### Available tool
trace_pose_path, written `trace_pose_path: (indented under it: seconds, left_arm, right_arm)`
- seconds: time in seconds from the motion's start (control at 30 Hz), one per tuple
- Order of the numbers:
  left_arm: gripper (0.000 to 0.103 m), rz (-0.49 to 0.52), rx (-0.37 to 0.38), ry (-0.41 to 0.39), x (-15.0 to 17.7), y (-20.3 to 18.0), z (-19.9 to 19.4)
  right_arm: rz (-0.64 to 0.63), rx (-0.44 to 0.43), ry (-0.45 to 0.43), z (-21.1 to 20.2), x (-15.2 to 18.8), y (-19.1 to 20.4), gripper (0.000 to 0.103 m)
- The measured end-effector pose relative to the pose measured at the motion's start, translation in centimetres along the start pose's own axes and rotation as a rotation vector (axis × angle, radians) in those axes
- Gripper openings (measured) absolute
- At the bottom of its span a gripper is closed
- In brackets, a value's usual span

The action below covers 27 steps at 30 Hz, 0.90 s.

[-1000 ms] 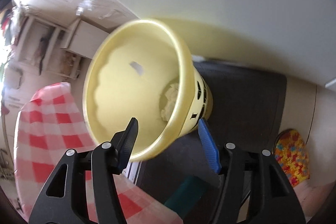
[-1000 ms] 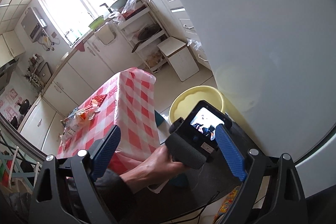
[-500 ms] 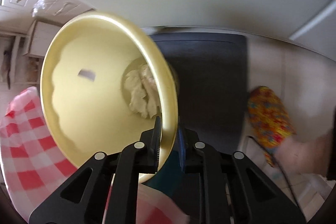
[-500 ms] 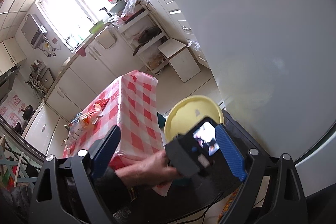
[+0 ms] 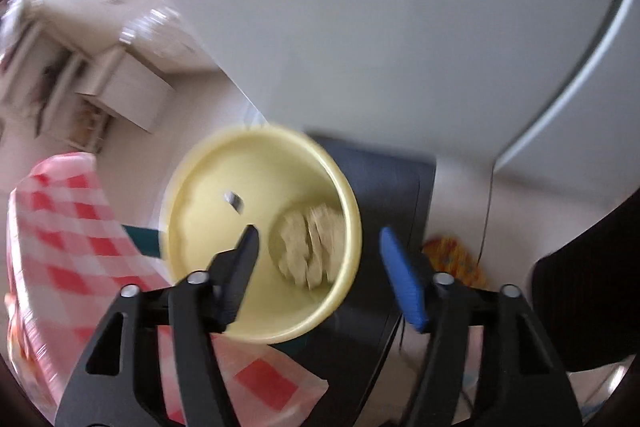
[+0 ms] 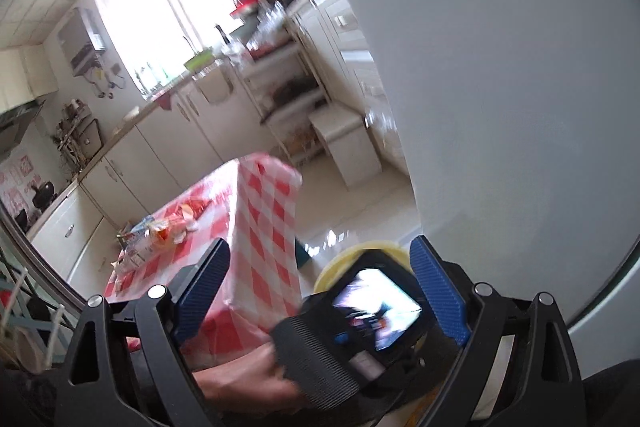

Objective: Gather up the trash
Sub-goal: 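Withdraw the left tool from the bin back toward the table, then move the left tool to the clear plastic bottle on the table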

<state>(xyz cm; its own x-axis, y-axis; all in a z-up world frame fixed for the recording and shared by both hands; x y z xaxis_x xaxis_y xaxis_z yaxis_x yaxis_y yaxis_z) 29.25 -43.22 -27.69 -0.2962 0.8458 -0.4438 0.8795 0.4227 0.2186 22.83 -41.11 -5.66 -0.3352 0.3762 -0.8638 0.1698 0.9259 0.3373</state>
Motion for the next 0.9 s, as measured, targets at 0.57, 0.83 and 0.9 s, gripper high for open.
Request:
trace_pose_path:
  seconds: [0.57, 0.83, 0.9]
  left_arm:
    - [0.093, -0.609, -0.576, -0.306, 20.7, 31.3, -23.0]
    - [0.093, -0.43, -0.631, -0.191, 24.5, 39.3, -19.5]
    - [0.093, -0.407, -0.604, -0.182, 24.8, 40.5, -18.4]
  right_arm:
    - [-0.695, -0.314, 0.11, 4.6, 10.6, 23.2, 0.095]
    - [-0.769, -0.371, 0.199, 6.0, 15.5, 26.4, 0.095]
    - [-0.778, -0.37, 0.208, 6.2, 15.8, 26.4, 0.095]
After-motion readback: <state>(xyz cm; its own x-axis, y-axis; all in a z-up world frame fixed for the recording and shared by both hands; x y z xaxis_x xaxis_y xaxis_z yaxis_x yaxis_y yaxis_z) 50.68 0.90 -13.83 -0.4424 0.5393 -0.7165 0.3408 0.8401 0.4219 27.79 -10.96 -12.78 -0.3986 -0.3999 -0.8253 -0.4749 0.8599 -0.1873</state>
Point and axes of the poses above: each gripper's, at about its wrist camera, not at the fingertips, and z roughly the way its jaws point, y to its left, x to its underside, the point moved 9 cm from there along z, roughly the way its jaws point, and after that the axes turned 5 degrees about -y, right-handed, at the moved point
